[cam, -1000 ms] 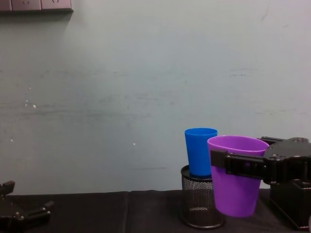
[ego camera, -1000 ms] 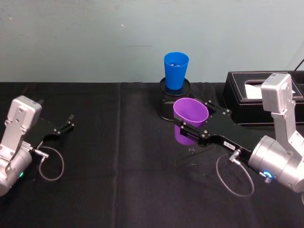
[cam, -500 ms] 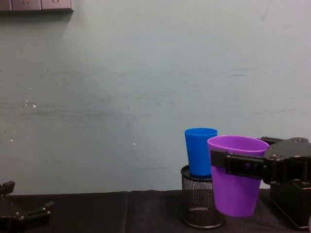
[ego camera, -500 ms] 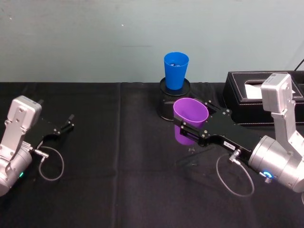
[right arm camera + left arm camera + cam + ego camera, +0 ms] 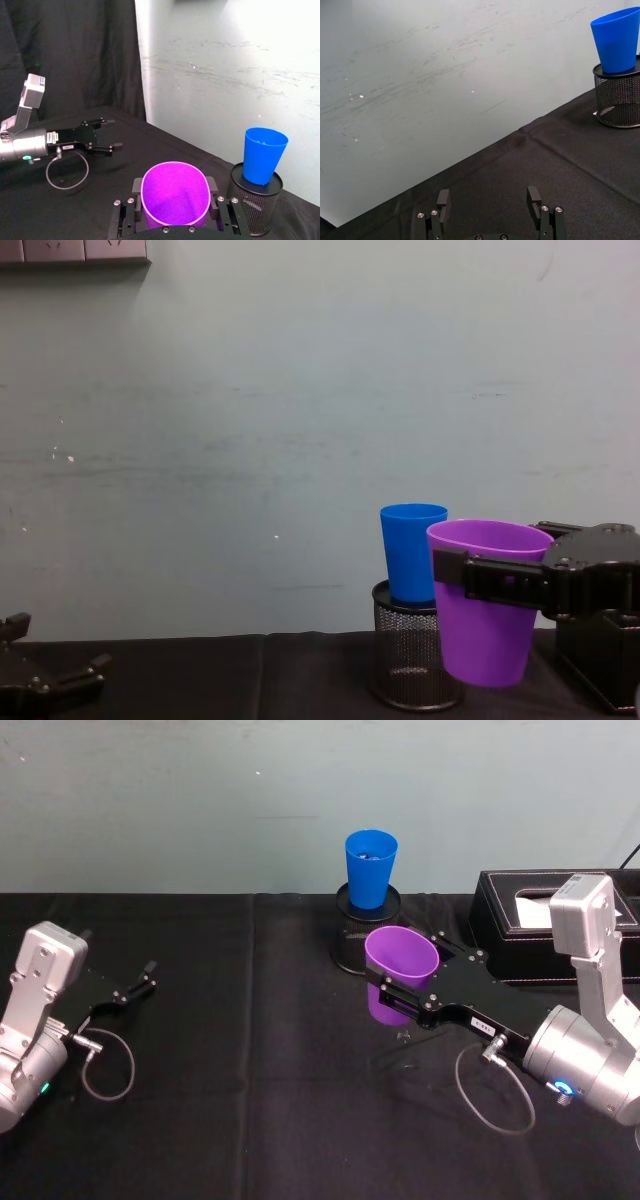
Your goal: Pick up one cup with a gripper and tap it against the other cup.
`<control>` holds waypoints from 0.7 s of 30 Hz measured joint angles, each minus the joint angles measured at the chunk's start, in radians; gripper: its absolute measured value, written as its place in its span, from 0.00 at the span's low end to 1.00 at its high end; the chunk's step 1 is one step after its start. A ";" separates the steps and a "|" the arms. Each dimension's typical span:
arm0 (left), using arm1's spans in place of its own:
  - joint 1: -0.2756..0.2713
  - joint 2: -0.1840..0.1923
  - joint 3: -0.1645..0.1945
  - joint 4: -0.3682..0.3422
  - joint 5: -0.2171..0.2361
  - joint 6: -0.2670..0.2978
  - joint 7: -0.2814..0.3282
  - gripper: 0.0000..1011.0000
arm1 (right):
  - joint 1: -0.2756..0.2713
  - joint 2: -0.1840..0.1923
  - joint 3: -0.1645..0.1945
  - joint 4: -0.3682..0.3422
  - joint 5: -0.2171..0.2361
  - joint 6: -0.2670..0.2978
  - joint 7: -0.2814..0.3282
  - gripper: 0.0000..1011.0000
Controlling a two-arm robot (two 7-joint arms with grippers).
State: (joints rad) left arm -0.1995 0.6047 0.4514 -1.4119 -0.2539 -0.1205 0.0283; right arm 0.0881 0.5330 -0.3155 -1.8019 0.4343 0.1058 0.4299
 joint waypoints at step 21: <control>0.000 0.000 0.000 0.000 0.000 0.000 0.000 0.99 | 0.000 0.000 0.000 0.000 0.000 0.000 0.000 0.73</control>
State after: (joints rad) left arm -0.1995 0.6047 0.4514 -1.4120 -0.2539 -0.1205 0.0283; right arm 0.0882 0.5330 -0.3155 -1.8019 0.4343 0.1058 0.4300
